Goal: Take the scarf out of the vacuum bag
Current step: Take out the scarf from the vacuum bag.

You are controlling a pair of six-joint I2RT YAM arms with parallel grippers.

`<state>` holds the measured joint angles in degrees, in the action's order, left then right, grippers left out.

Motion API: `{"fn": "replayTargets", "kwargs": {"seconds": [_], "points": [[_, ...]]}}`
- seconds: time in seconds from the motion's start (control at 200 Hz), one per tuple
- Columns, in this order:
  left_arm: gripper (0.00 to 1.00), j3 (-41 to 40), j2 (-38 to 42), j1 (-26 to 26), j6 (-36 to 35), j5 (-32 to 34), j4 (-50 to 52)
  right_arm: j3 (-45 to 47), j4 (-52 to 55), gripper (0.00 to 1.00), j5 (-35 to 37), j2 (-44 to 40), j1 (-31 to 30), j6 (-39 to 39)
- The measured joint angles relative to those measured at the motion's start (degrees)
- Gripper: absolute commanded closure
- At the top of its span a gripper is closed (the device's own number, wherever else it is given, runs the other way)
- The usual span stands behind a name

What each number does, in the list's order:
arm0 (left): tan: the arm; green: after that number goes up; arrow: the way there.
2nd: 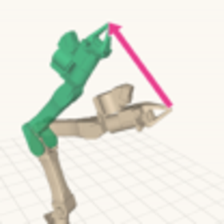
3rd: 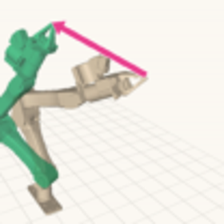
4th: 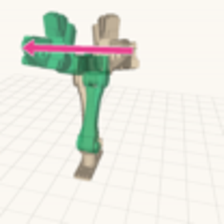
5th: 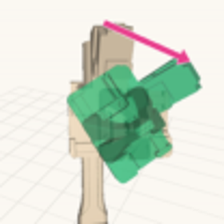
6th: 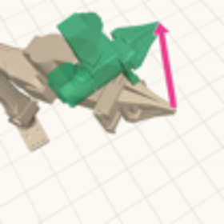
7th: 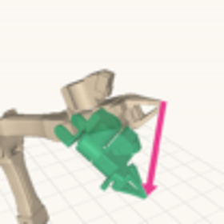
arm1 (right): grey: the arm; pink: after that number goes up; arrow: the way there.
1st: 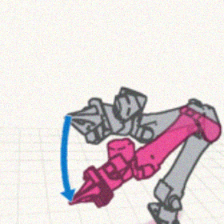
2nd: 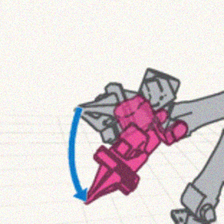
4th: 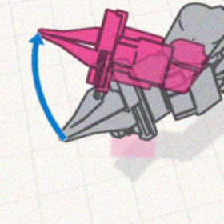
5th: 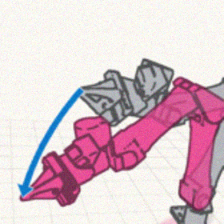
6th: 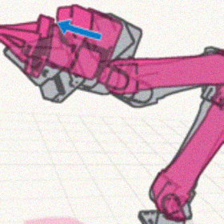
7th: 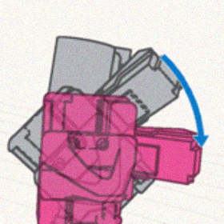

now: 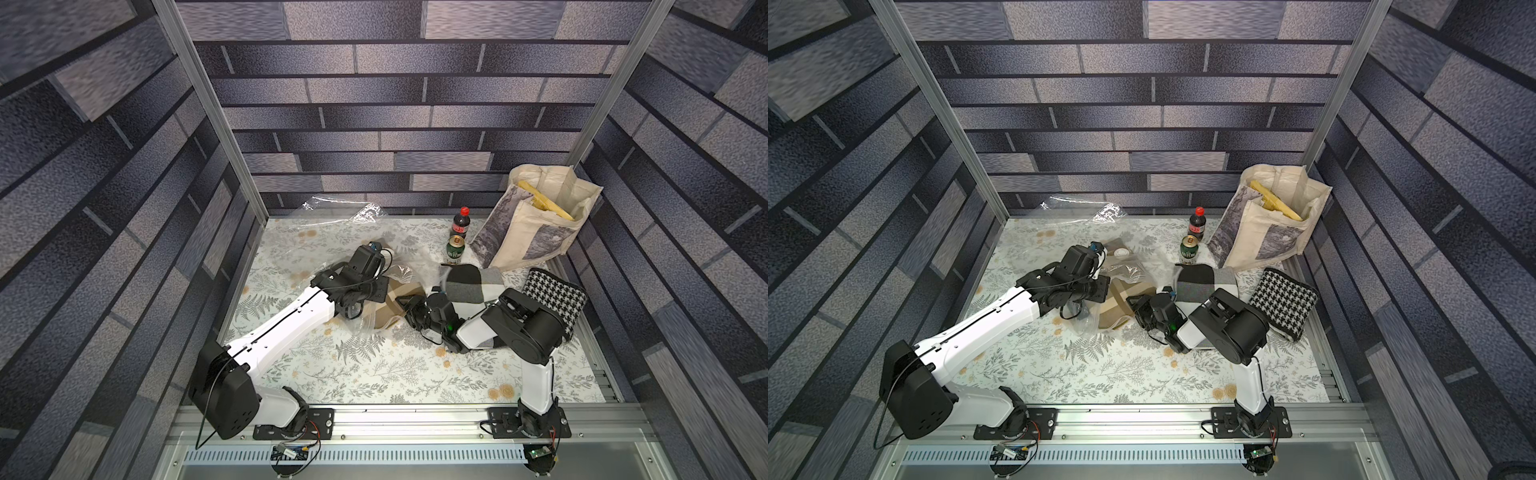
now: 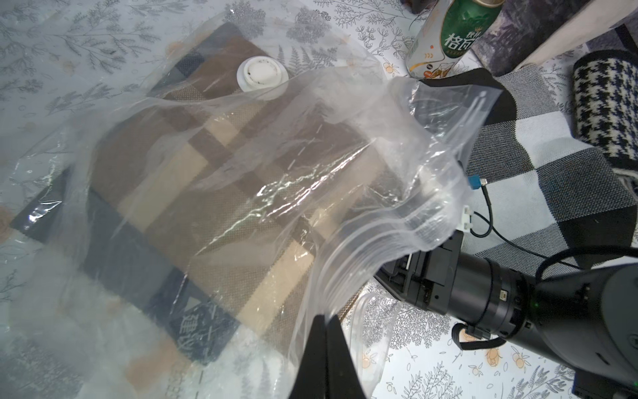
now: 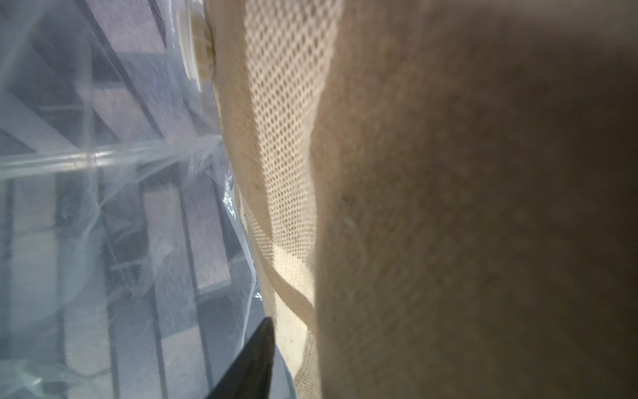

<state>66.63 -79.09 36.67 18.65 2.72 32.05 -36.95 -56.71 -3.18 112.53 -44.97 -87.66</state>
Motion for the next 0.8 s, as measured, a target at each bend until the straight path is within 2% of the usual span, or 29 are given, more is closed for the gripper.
{"fn": "replayTargets", "kwargs": {"seconds": [0.25,0.311,0.391,0.461,0.611,0.801], "points": [[1.0,-0.02,0.0,0.0,0.0,-0.02,-0.37,-0.72,0.72,0.84,-1.86,0.24,-0.02,-0.66],[1.0,-0.02,0.0,0.0,0.0,-0.02,-0.37,-0.7,0.85,0.92,-1.81,0.24,-0.04,-0.5],[1.0,-0.02,0.0,-0.02,0.0,-0.02,-0.37,-0.7,1.68,0.93,-1.77,-0.09,-0.04,-0.35],[1.0,-0.02,0.0,-0.02,0.0,-0.02,-0.37,-0.72,3.61,0.98,-1.77,-1.55,-0.04,0.26],[1.0,-0.2,0.0,-0.02,0.0,-0.02,-0.35,-3.15,10.91,1.0,-1.79,-7.52,-0.13,2.82],[1.0,-0.28,0.02,-0.02,0.0,-0.02,-0.42,-11.23,22.73,1.0,-1.79,-13.46,-0.31,6.73]]}}
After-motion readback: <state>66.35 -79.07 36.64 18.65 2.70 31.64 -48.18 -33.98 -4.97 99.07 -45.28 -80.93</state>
